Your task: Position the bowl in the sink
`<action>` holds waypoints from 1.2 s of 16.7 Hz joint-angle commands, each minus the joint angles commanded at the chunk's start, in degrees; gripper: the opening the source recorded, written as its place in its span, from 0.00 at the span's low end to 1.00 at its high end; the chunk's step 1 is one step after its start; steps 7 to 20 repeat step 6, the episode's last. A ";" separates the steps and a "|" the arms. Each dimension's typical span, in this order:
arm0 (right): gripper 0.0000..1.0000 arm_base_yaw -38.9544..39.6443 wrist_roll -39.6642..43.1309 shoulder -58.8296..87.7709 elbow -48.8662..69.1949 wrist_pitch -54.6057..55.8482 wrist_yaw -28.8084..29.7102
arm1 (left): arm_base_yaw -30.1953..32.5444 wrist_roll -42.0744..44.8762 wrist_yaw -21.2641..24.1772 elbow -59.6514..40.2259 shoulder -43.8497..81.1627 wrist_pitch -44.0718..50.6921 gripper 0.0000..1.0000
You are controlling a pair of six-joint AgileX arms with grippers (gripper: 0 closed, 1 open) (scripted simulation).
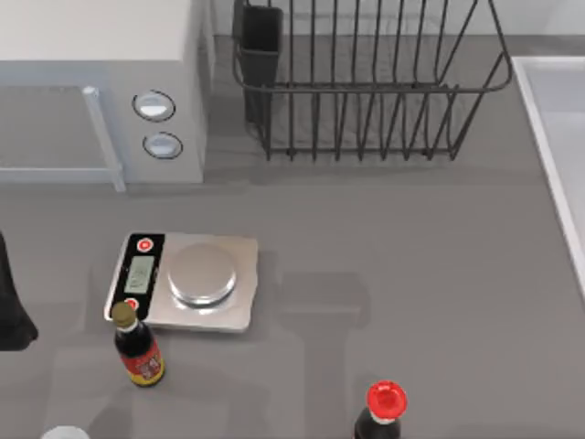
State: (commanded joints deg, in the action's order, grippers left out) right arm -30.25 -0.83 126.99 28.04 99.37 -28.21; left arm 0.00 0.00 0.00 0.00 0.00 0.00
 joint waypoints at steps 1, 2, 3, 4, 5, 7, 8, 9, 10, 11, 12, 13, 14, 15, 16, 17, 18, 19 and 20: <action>1.00 0.00 0.00 0.00 0.00 0.00 0.00 | 0.00 0.00 0.00 0.00 0.00 0.00 1.00; 1.00 0.00 0.00 0.00 0.00 0.00 0.00 | 0.00 0.00 0.00 0.00 0.00 0.00 1.00; 1.00 0.00 0.00 0.00 0.00 0.00 0.00 | 0.00 0.00 0.00 0.00 0.00 0.00 1.00; 1.00 0.00 0.00 0.00 0.00 0.00 0.00 | 0.00 0.00 0.00 0.00 0.00 0.00 1.00; 1.00 0.00 0.00 0.00 0.00 0.00 0.00 | 0.00 0.00 0.00 0.00 0.00 0.00 1.00; 1.00 0.00 0.00 0.00 0.00 0.00 0.00 | 0.00 0.00 0.00 0.00 0.00 0.00 1.00; 1.00 0.00 0.00 0.00 0.00 0.00 0.00 | 0.00 0.00 0.00 0.00 0.00 0.00 1.00; 1.00 0.00 0.00 0.00 0.00 0.00 0.00 | 0.00 0.00 0.00 0.00 0.00 0.00 1.00; 1.00 0.00 0.00 0.00 0.00 0.00 0.00 | 0.00 0.00 0.00 0.00 0.00 0.00 1.00; 1.00 0.00 0.00 0.00 0.00 0.00 0.00 | 0.00 0.00 0.00 0.00 0.00 0.00 1.00; 1.00 0.00 0.00 0.00 0.00 0.00 0.00 | 0.00 0.00 0.00 0.00 0.00 0.00 1.00; 1.00 0.00 0.00 0.00 0.00 0.00 0.00 | 0.00 0.00 0.00 0.00 0.00 0.00 1.00; 1.00 0.00 0.00 0.00 0.00 0.00 0.00 | 0.00 0.00 0.00 0.00 0.00 0.00 1.00; 1.00 0.00 0.00 0.00 0.00 0.00 0.00 | 0.00 0.00 0.00 0.00 0.00 0.00 1.00; 1.00 0.00 0.00 0.00 0.00 0.00 0.00 | 0.00 0.00 0.00 0.00 0.00 0.00 1.00; 1.00 0.00 0.00 0.00 0.00 0.00 0.00 | 0.00 0.00 0.00 0.00 0.00 0.00 1.00; 1.00 0.00 0.00 0.00 0.00 0.00 0.00 | 0.00 0.00 0.00 0.00 0.00 0.00 1.00; 1.00 0.00 0.00 0.00 0.00 0.00 0.00 | 0.00 0.00 0.00 0.00 0.00 0.00 1.00; 1.00 0.00 0.00 0.00 0.00 0.00 0.00 | 0.00 0.00 0.00 0.00 0.00 0.00 1.00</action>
